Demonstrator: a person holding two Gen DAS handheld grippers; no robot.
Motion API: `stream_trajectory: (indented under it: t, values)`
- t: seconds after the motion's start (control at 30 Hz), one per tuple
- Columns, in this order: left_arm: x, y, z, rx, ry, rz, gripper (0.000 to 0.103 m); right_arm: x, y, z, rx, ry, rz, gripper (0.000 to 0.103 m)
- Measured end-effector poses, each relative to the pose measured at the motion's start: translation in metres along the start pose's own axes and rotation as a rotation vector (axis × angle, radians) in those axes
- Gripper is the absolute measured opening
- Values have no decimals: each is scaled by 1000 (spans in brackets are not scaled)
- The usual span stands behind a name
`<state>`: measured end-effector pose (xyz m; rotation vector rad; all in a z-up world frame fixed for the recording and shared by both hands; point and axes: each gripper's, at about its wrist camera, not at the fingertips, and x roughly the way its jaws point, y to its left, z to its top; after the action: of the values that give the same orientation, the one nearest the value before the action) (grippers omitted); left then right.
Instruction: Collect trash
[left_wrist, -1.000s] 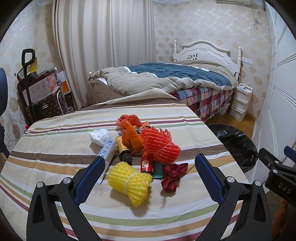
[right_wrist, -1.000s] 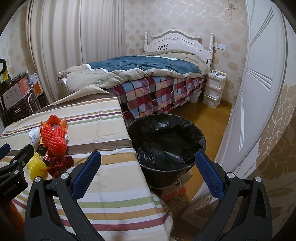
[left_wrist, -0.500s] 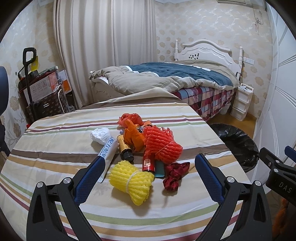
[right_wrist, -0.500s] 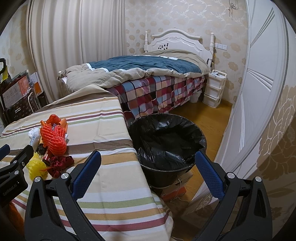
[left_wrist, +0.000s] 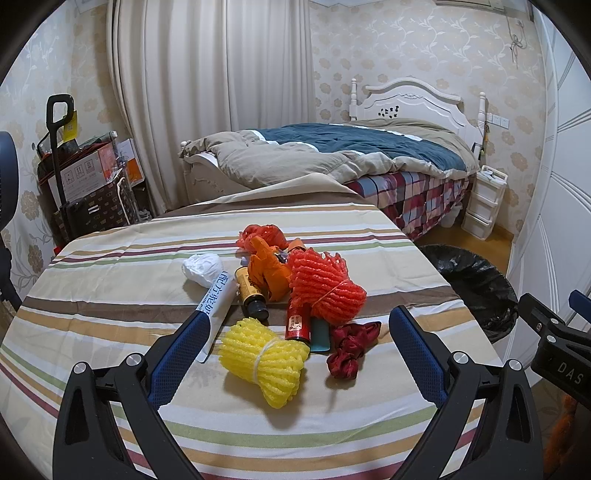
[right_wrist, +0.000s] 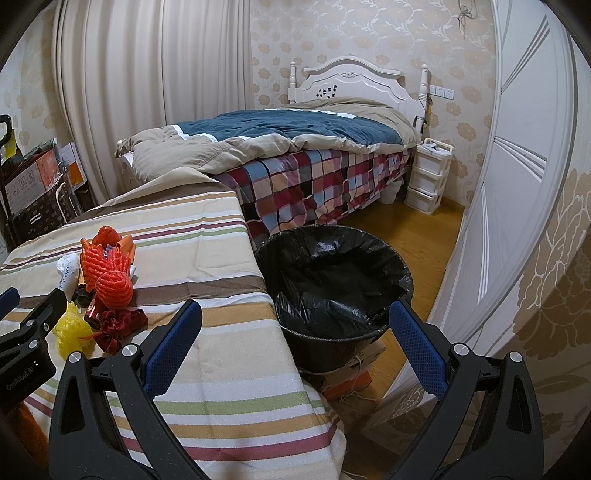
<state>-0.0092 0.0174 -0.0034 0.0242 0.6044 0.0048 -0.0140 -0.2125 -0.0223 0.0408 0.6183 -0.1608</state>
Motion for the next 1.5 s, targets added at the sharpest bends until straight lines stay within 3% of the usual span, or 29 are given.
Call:
stream_trajectory:
  t: [1.5]
  values:
    - [-1,6,-7,5,17,7,97,4,2,-2,1,11,3,99]
